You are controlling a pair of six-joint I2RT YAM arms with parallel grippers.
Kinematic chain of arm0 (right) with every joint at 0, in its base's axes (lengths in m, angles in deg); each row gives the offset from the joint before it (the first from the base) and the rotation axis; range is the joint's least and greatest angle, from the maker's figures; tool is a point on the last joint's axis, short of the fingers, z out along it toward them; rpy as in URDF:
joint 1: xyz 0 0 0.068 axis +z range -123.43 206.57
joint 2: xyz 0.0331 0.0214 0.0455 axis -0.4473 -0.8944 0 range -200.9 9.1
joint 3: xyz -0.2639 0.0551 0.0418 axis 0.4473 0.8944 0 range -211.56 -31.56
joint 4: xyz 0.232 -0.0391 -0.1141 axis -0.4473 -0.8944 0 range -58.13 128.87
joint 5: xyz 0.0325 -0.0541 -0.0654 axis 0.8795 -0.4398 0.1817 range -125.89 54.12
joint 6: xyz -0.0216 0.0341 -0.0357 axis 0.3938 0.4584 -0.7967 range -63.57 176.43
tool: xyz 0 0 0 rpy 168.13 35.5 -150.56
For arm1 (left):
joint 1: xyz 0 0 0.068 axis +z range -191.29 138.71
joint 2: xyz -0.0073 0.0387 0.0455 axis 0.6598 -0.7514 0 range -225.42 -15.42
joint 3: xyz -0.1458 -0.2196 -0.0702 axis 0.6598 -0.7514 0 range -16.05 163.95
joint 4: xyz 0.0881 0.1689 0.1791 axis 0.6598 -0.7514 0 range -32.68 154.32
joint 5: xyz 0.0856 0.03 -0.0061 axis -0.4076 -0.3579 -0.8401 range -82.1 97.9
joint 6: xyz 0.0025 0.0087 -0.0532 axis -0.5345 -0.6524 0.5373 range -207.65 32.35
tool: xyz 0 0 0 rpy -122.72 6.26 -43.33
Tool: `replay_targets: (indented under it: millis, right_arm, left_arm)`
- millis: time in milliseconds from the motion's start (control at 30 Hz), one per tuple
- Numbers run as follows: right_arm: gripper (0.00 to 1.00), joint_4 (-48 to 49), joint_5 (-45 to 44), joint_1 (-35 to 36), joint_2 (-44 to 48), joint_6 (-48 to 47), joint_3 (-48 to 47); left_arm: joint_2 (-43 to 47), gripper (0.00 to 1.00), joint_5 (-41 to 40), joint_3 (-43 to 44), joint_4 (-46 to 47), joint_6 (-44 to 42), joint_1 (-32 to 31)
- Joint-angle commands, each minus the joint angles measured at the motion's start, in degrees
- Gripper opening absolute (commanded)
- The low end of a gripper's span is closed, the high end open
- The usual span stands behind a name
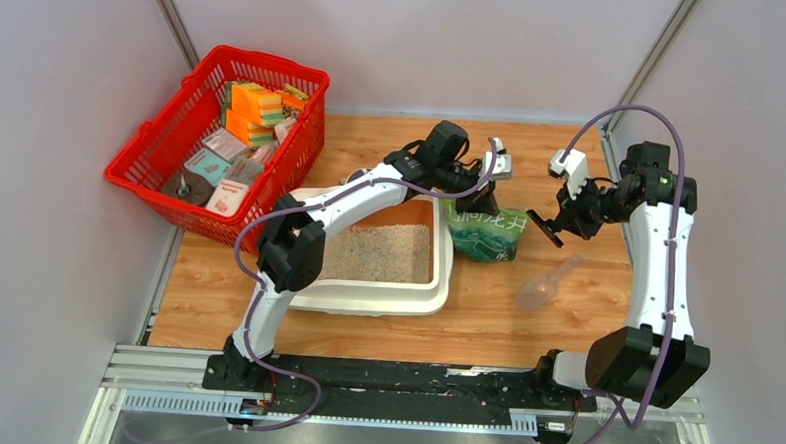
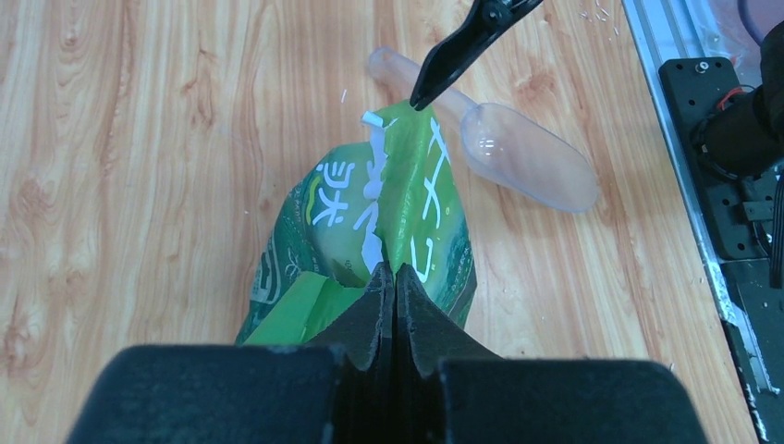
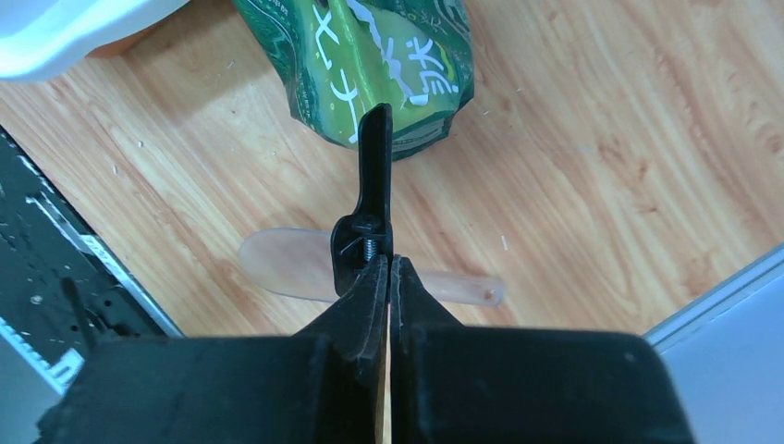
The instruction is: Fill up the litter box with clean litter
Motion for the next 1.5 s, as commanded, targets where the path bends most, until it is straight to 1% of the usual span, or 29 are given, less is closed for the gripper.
replay_targets:
  millis: [0, 200, 433, 500, 533, 567, 600, 733, 867, 1033, 1267, 1300, 1367, 1400, 1467]
  right_arm:
    - [0.00, -6.35, 1.85, -1.16, -1.44, 7.28, -0.03]
    - [0.00, -5.74, 2.38, -1.34, -3.63, 7.29, -0.21]
    - [0.00, -6.18, 3.17, -1.42, -6.10, 8.70, -1.97]
    - [0.00, -6.18, 3.09, -1.34, -6.36, 8.61, -2.14]
    - [0.00, -6.53, 3.26, -1.42, -6.37, 8.52, -2.32]
    - [0.00, -6.88, 3.61, -1.42, -6.45, 7.48, -2.49]
    - [0.00, -7.40, 3.96, -1.42, -6.37, 6.68, -2.58]
    - [0.00, -6.97, 5.28, -1.25, -6.10, 4.66, -2.32]
    - [0.00, -6.18, 4.76, 0.24, -7.24, 3.87, -3.10]
    - [0.00, -6.79, 4.67, 1.47, -10.40, 2.81, -5.48]
    - [0.00, -6.88, 4.23, 2.35, -13.57, 1.67, -6.27]
    - [0.00, -6.53, 4.32, 2.35, -13.66, 1.67, -6.19]
    - [0.00, -6.18, 4.40, 2.53, -13.66, 1.84, -6.19]
    - [0.00, -5.57, 4.49, 2.62, -13.57, 1.93, -6.01]
    - [0.00, -4.95, 5.10, 2.79, -13.49, 2.45, -6.10]
  left_arm:
    - [-0.02, 0.04, 3.37, 2.14, 4.53, 0.73, -0.80]
    - [-2.22, 0.06, 3.29, 3.90, 8.93, 2.49, -2.47]
    - [-4.33, 0.13, 2.15, 4.69, 14.91, 5.57, -3.88]
    - [-4.60, 0.12, 1.44, 4.51, 16.05, 5.75, -3.88]
    - [-4.60, 0.01, 1.01, 4.60, 15.71, 5.23, -3.79]
    - [-4.51, 0.00, 0.31, 4.78, 13.61, 4.35, -3.79]
    - [-4.34, 0.00, 0.21, 4.86, 12.55, 3.30, -3.62]
    - [-3.63, 0.00, 0.65, 5.83, 8.50, 4.78, -1.69]
    - [-3.28, 0.00, 2.14, 7.50, 2.62, 4.52, -0.46]
    - [-3.54, 0.00, 5.04, 7.50, 2.52, 6.54, 0.07]
    - [-3.54, 0.00, 8.47, 6.27, 6.29, 10.84, 0.07]
    - [-3.37, 0.01, 8.82, 5.92, 6.47, 11.46, 0.07]
    - [-3.28, 0.05, 9.87, 5.66, 6.74, 11.99, 0.07]
    - [-3.37, 0.12, 10.14, 5.57, 6.56, 12.16, 0.07]
    - [-3.45, 0.18, 10.75, 5.48, 6.47, 12.43, 0.07]
